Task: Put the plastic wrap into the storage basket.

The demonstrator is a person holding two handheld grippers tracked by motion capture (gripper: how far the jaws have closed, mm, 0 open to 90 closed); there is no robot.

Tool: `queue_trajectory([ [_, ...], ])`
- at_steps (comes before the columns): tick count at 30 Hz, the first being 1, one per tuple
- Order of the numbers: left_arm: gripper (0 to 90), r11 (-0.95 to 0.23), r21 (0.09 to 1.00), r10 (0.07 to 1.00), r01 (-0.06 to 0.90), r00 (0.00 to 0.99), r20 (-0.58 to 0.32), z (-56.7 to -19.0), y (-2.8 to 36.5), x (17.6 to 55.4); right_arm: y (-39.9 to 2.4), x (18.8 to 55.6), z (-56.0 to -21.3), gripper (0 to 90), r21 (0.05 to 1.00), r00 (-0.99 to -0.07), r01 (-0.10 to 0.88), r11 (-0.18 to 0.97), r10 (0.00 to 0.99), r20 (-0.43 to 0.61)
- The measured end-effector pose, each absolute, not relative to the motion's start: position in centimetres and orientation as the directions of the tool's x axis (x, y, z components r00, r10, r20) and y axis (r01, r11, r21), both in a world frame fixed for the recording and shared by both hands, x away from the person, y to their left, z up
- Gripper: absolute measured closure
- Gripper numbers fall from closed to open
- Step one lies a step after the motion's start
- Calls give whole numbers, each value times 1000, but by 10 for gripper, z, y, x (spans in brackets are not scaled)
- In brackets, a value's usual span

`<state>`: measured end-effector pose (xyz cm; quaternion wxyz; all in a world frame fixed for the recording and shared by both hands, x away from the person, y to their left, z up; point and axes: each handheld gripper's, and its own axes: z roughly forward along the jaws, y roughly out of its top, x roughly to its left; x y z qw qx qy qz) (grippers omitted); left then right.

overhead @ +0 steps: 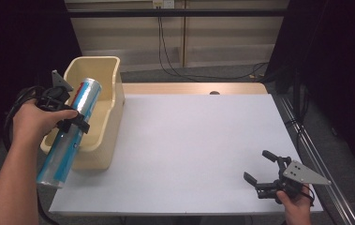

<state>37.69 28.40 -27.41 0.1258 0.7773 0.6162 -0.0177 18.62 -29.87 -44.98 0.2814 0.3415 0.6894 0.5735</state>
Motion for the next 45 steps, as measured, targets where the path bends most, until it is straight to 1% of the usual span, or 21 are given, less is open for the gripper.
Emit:
queue_trajectory([
  [3, 321, -201, 183, 957, 962, 233, -171, -274, 284, 379, -298, 186, -450, 5, 983, -610, 147, 112, 792, 1],
  [13, 320, -199, 173, 963, 965, 225, -148, -276, 283, 385, -298, 187, -450, 5, 983, -610, 145, 113, 792, -1],
  [15, 320, -195, 187, 965, 963, 222, -138, -276, 283, 387, -298, 187, -450, 6, 983, -611, 144, 113, 791, -1],
  [28, 319, -153, 191, 977, 970, 178, -120, -284, 281, 400, -299, 188, -451, 5, 983, -609, 146, 110, 793, 2],
  [42, 315, -155, 201, 978, 967, 179, -104, -288, 275, 401, -299, 189, -451, 5, 983, -610, 146, 107, 793, 4],
  [45, 314, -164, 192, 977, 968, 186, -103, -289, 274, 402, -299, 189, -451, 6, 983, -609, 146, 107, 793, 4],
])
